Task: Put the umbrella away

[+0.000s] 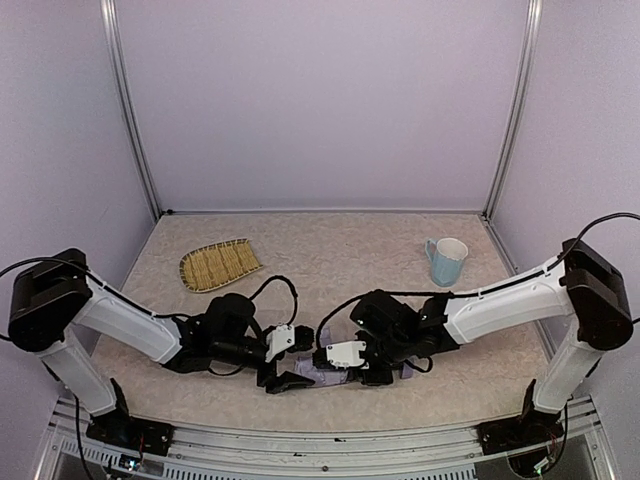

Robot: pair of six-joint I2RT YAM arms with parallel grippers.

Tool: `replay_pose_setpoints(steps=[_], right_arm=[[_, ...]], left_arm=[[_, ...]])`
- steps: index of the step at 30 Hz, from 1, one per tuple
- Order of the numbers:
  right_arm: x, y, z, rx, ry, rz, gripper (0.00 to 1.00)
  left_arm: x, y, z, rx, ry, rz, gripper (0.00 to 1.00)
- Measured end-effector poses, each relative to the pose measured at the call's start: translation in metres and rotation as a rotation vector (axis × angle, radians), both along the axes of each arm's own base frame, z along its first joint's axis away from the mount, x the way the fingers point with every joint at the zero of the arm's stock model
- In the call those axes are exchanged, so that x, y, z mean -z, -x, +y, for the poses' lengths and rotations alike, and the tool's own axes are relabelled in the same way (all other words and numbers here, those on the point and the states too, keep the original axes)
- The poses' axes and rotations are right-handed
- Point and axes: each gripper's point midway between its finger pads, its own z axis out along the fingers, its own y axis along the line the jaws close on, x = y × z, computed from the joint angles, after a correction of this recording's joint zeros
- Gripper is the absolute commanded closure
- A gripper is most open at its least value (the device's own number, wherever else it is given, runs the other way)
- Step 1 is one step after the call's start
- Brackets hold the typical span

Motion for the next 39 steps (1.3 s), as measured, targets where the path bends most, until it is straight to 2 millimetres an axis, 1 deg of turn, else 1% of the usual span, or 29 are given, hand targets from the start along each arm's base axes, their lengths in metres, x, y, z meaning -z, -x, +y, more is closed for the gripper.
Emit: replay_pose_setpoints(steps=[3, 5, 7, 8, 10, 12, 15, 18, 21, 25, 28, 31, 32, 33, 34, 36, 37, 39], right_arm=[[0.002, 0.003, 0.008, -0.013, -0.017, 0.118, 0.91], [0.005, 0.004, 0.011, -0.011, -0.018, 0.204, 0.90], [0.008, 0.006, 0.013, -0.011, -0.012, 0.286, 0.88], [0.009, 0.009, 0.015, -0.016, -0.013, 0.327, 0.87], [0.010, 0.015, 0.020, -0.030, -0.014, 0.405, 0.87], [0.010, 0.020, 0.023, -0.039, -0.012, 0.464, 0.87], [0.011, 0.027, 0.025, -0.046, -0.011, 0.529, 0.87], [0.011, 0.027, 0.025, -0.039, -0.011, 0.554, 0.87], [0.008, 0.026, 0.026, -0.028, -0.019, 0.567, 0.87], [0.008, 0.023, 0.022, 0.006, -0.022, 0.592, 0.87], [0.008, 0.022, 0.018, 0.036, -0.026, 0.621, 0.87], [0.007, 0.022, 0.015, 0.052, -0.030, 0.640, 0.87], [0.007, 0.022, 0.014, 0.055, -0.030, 0.643, 0.87], [0.007, 0.022, 0.013, 0.060, -0.029, 0.645, 0.86], [0.007, 0.023, 0.013, 0.063, -0.028, 0.646, 0.83], [0.006, 0.024, 0.011, 0.068, -0.028, 0.646, 0.74], [0.005, 0.024, 0.010, 0.070, -0.029, 0.643, 0.70], [0.004, 0.023, 0.008, 0.075, -0.027, 0.631, 0.59]], left_arm=[[-0.019, 0.011, -0.002, 0.013, 0.073, -0.135, 0.30], [-0.025, 0.022, -0.004, 0.037, 0.093, -0.197, 0.33], [-0.028, 0.034, -0.005, 0.064, 0.099, -0.239, 0.33], [-0.027, 0.038, -0.005, 0.073, 0.098, -0.249, 0.31], [-0.022, 0.038, -0.001, 0.063, 0.077, -0.269, 0.26], [-0.018, 0.035, 0.002, 0.043, 0.056, -0.280, 0.24], [-0.012, 0.022, 0.006, -0.030, 0.007, -0.331, 0.22], [-0.006, 0.014, 0.008, -0.068, -0.025, -0.361, 0.23], [-0.002, 0.015, 0.001, -0.052, -0.046, -0.347, 0.25], [0.007, 0.021, -0.010, -0.005, -0.070, -0.287, 0.26], [0.021, 0.027, -0.006, 0.019, -0.108, -0.242, 0.25], [0.027, 0.027, -0.004, 0.016, -0.127, -0.231, 0.26], [0.028, 0.027, -0.004, 0.015, -0.130, -0.231, 0.28], [0.030, 0.026, -0.004, 0.013, -0.135, -0.232, 0.33], [0.032, 0.025, -0.004, 0.011, -0.142, -0.231, 0.40], [0.033, 0.024, -0.005, 0.009, -0.145, -0.232, 0.60], [0.032, 0.024, -0.006, 0.011, -0.145, -0.233, 0.67], [0.032, 0.025, -0.007, 0.018, -0.144, -0.226, 0.76]])
